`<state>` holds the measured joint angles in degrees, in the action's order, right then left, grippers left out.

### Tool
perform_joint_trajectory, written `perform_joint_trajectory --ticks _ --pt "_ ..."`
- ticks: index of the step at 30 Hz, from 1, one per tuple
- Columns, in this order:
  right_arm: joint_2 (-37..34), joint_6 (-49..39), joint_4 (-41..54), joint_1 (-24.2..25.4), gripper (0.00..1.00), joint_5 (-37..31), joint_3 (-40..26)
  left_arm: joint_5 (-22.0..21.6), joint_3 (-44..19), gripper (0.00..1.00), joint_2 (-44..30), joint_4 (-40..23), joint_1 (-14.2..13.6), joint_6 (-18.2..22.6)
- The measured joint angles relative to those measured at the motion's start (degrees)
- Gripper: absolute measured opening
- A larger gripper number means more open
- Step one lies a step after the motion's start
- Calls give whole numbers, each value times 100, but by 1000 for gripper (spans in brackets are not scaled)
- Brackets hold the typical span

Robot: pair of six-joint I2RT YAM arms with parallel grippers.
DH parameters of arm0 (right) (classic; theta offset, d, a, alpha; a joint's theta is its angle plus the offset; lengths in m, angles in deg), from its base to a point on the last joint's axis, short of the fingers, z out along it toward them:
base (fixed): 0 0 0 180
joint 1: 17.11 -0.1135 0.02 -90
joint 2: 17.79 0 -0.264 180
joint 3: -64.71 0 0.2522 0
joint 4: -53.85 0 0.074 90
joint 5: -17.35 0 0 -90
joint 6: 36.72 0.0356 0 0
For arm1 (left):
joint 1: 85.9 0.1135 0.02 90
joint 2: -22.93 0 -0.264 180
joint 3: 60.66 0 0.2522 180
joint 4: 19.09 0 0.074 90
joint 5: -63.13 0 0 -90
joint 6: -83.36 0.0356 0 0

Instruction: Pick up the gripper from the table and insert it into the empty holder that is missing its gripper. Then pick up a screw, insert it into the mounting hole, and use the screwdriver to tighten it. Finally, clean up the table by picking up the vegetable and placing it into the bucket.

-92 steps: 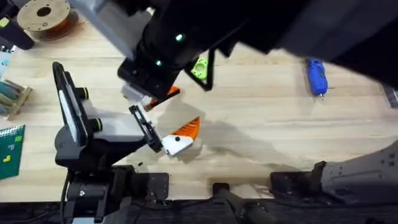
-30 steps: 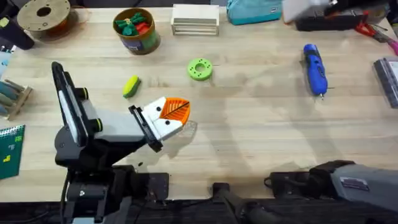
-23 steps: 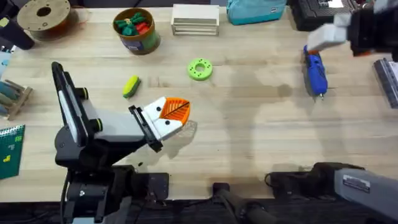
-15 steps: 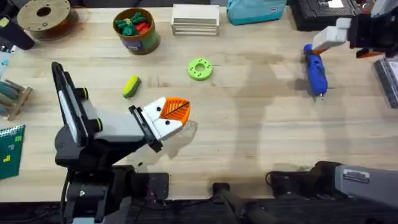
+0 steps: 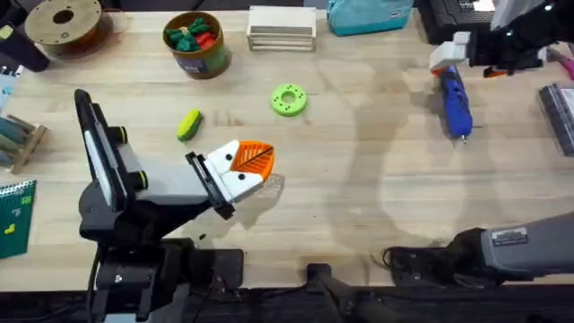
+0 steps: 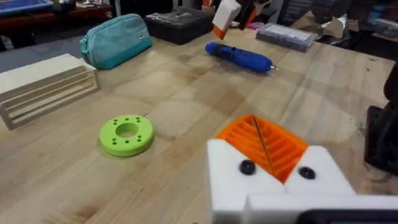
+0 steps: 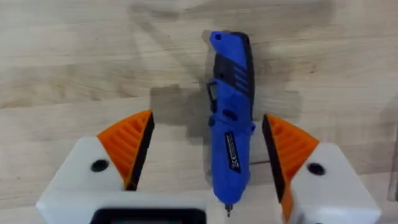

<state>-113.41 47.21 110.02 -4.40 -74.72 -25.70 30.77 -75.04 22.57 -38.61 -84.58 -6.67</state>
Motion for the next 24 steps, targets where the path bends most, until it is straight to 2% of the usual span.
perform_joint_trajectory --ticks 13,24 --pt "-1256 -47 -499 141 991 6 0 0 0 5 0 0 0 0" --pt "-1289 -623 -693 275 991 173 0 -2 0 5 0 0 0 0"
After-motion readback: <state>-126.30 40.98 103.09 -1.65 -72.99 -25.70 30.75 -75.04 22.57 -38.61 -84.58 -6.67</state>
